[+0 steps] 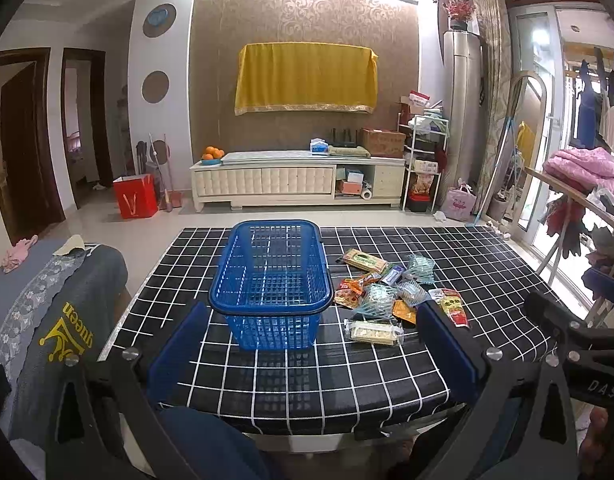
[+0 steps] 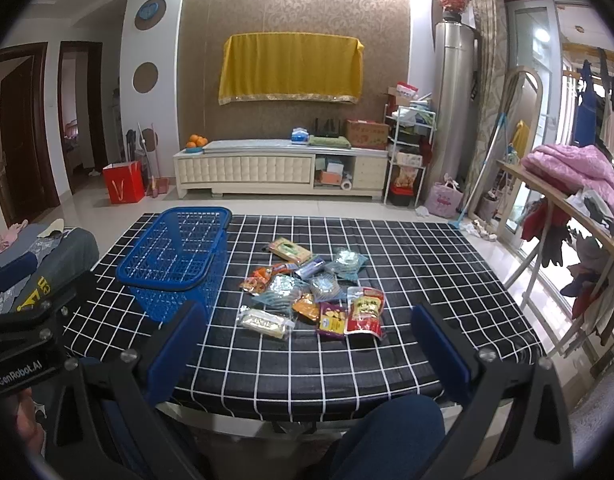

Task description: Organize snacks

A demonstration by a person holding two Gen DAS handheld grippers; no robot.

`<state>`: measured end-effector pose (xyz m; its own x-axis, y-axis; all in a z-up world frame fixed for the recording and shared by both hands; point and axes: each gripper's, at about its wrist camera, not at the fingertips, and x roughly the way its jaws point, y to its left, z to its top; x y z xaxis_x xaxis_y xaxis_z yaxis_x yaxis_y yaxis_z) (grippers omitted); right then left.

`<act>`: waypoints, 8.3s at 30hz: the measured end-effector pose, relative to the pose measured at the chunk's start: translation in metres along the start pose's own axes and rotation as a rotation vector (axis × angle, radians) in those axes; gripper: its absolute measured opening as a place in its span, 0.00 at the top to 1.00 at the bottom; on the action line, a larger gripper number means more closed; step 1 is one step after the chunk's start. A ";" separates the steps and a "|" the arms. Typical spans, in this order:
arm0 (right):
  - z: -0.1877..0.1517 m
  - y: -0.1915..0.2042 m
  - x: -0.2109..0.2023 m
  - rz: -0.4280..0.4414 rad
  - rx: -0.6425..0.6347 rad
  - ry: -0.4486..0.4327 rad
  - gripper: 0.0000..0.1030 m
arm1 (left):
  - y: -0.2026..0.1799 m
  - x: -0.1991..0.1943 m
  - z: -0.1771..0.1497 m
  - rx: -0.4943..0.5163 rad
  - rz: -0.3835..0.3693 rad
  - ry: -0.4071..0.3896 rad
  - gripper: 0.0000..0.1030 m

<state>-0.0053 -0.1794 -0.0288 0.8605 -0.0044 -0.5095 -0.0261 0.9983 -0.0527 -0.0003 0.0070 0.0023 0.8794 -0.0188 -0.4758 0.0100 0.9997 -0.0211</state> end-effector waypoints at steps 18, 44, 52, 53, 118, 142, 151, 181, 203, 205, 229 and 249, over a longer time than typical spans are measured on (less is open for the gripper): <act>0.039 -0.043 0.083 -0.033 0.023 0.126 0.00 | -0.045 0.109 0.044 0.044 -0.076 0.160 0.00; -0.030 -0.129 0.331 0.008 0.045 0.625 0.00 | -0.156 0.346 -0.020 0.120 -0.143 0.597 0.00; -0.049 -0.131 0.357 0.014 0.023 0.707 0.14 | -0.164 0.366 -0.037 0.140 -0.127 0.669 0.00; -0.051 -0.130 0.359 0.017 0.023 0.716 0.14 | -0.163 0.368 -0.039 0.141 -0.128 0.673 0.00; -0.026 -0.198 0.227 0.082 0.217 0.494 0.59 | -0.213 0.325 -0.028 0.167 -0.174 0.679 0.56; 0.066 0.001 0.198 0.342 -0.020 0.346 0.59 | 0.013 0.234 0.057 -0.019 0.010 0.456 0.56; 0.068 0.058 0.229 0.413 -0.091 0.383 0.59 | 0.065 0.257 0.049 -0.038 0.045 0.501 0.56; 0.080 0.094 0.226 0.405 -0.127 0.405 0.59 | 0.115 0.263 0.048 -0.054 0.125 0.487 0.00; 0.091 0.183 0.312 0.359 -0.282 0.473 0.44 | 0.180 0.313 0.041 -0.128 0.044 0.515 0.00; 0.089 0.183 0.316 0.344 -0.277 0.493 0.34 | 0.183 0.316 0.040 -0.149 0.020 0.522 0.00; 0.121 0.045 0.185 0.190 -0.110 0.330 0.05 | 0.080 0.215 0.069 -0.096 -0.079 0.419 0.00; 0.071 -0.106 0.163 0.069 0.026 0.379 0.00 | -0.076 0.215 0.056 0.061 -0.209 0.474 0.00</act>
<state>0.1735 -0.2815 -0.0455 0.6081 0.0467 -0.7925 -0.0605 0.9981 0.0124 0.2143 -0.0723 -0.0489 0.5439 -0.2080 -0.8130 0.2027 0.9727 -0.1133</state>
